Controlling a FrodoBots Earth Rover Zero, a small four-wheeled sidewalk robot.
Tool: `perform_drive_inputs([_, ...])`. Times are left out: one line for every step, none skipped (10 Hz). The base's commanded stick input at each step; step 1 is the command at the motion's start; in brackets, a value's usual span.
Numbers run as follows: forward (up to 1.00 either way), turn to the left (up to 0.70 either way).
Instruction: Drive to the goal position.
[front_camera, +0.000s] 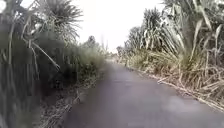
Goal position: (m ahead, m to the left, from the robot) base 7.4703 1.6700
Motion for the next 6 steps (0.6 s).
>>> perform_drive_inputs([1.0,-0.4])
perform_drive_inputs([1.0,-0.4])
perform_drive_inputs([1.0,-0.36])
perform_drive_inputs([1.0,-0.28])
perform_drive_inputs([1.0,-0.19])
perform_drive_inputs([1.0,0.0])
